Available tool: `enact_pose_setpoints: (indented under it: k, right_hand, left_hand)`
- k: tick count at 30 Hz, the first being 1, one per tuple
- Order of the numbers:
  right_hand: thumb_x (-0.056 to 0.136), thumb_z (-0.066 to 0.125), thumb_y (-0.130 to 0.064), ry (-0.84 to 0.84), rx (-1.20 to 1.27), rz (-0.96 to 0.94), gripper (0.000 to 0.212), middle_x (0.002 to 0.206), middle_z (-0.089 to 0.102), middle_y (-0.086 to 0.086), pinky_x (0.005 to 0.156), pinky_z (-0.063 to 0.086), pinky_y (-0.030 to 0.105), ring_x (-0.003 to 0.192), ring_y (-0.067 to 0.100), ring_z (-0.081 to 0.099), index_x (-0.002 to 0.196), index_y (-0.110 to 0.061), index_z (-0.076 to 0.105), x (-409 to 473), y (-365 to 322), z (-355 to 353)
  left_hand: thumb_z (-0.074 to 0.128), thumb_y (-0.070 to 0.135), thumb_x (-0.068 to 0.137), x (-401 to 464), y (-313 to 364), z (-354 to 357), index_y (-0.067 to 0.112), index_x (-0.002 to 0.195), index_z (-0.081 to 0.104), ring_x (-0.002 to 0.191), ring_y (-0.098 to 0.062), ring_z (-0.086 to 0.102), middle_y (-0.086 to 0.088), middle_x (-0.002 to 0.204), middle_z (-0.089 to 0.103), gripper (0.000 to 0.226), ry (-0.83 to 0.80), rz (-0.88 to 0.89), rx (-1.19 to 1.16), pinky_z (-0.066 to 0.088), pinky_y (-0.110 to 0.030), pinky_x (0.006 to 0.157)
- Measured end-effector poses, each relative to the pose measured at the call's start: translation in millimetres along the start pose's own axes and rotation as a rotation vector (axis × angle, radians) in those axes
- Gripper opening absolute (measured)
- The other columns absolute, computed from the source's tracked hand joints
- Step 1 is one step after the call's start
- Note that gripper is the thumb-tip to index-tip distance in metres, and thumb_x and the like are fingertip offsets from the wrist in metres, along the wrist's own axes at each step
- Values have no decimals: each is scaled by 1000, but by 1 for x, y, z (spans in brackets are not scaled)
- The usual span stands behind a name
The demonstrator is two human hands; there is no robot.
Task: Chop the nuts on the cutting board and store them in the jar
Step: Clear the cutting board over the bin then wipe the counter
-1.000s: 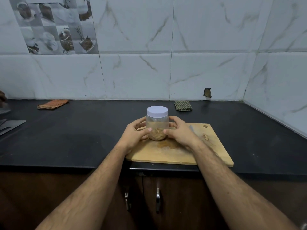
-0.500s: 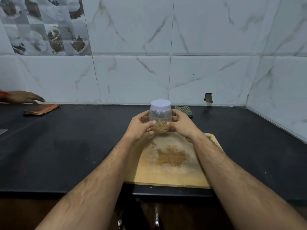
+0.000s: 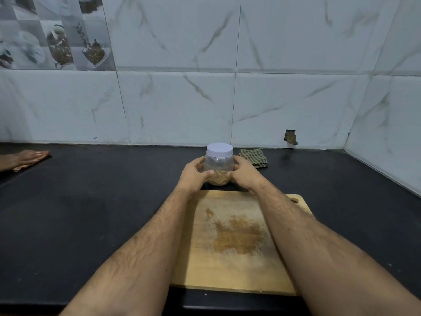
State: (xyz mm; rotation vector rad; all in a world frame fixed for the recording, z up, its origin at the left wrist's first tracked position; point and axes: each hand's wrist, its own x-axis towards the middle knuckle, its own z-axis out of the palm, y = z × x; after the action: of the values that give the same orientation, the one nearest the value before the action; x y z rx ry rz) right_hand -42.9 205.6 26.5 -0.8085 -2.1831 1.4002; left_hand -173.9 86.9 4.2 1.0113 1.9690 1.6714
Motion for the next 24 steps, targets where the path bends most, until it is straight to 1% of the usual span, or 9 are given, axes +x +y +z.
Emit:
enact_pose_setpoints:
  k: [4, 7, 9, 11, 13, 17, 20, 22, 24]
  right_hand:
    - [87, 56, 7, -15, -41, 16, 60, 123, 65, 8, 82, 48, 31, 103, 17, 62, 142, -13, 44, 4, 1, 0]
    - [91, 57, 2, -35, -154, 28, 70, 144, 52, 10, 103, 44, 35, 125, 21, 53, 153, -11, 27, -4, -4, -4]
    - [94, 60, -3, 13, -225, 26, 79, 154, 40, 11, 113, 35, 34, 139, 24, 41, 158, -12, 14, -13, -10, -12]
    - [94, 61, -5, 98, -256, -22, 75, 150, 43, 12, 106, 36, 28, 136, 24, 44, 157, -13, 21, -24, -15, -23]
    - [92, 62, -6, 173, -299, -61, 62, 136, 55, 10, 93, 39, 23, 124, 24, 53, 149, -11, 39, -39, -19, -36]
    - [89, 63, -10, 265, -377, -47, 35, 117, 65, 7, 86, 48, 29, 106, 22, 62, 124, -11, 64, -75, -15, -58]
    - [88, 67, -14, 289, -463, -10, 15, 107, 68, 5, 81, 56, 38, 95, 22, 64, 103, -15, 68, -102, -8, -64]
    - [88, 69, -16, 274, -552, 20, 4, 98, 69, 2, 75, 56, 35, 90, 20, 65, 91, -18, 68, -119, -6, -64]
    - [87, 69, -17, 276, -642, 53, 6, 90, 69, 1, 68, 54, 33, 85, 20, 65, 82, -18, 66, -135, -4, -63]
  left_hand:
    - [75, 13, 84, 3, -6, 1, 20, 140, 52, 121, -13, 57, 1, 129, 62, 61, 8, -21, -1, 51, -43, 100]
    - [76, 13, 84, -1, -3, 2, 16, 148, 41, 127, -16, 53, -4, 141, 56, 73, 27, -48, 59, 45, -43, 107]
    - [75, 12, 85, -8, 5, 2, 13, 151, 36, 130, -18, 51, -7, 146, 49, 76, 83, -49, 128, 41, -36, 110]
    - [69, 13, 90, -21, 16, 1, 13, 148, 42, 126, -16, 54, -5, 142, 54, 64, 186, -4, 222, 40, -25, 105]
    - [66, 16, 93, -34, 24, -1, 15, 139, 54, 120, -15, 58, -2, 134, 61, 48, 234, 73, 331, 43, -27, 102]
    - [64, 26, 92, -62, 19, -1, 22, 129, 63, 117, -15, 60, 4, 128, 65, 37, 87, 99, 602, 48, -33, 101]
    - [64, 32, 90, -79, 13, -1, 27, 126, 65, 115, -16, 60, 6, 124, 67, 36, 49, 66, 704, 49, -34, 99]
    - [65, 34, 90, -88, 13, -1, 25, 125, 65, 116, -17, 60, 5, 123, 67, 36, 49, 68, 709, 48, -34, 100]
    - [66, 33, 90, -94, 15, 0, 22, 124, 66, 116, -18, 59, 3, 122, 68, 36, 45, 70, 709, 47, -34, 99]
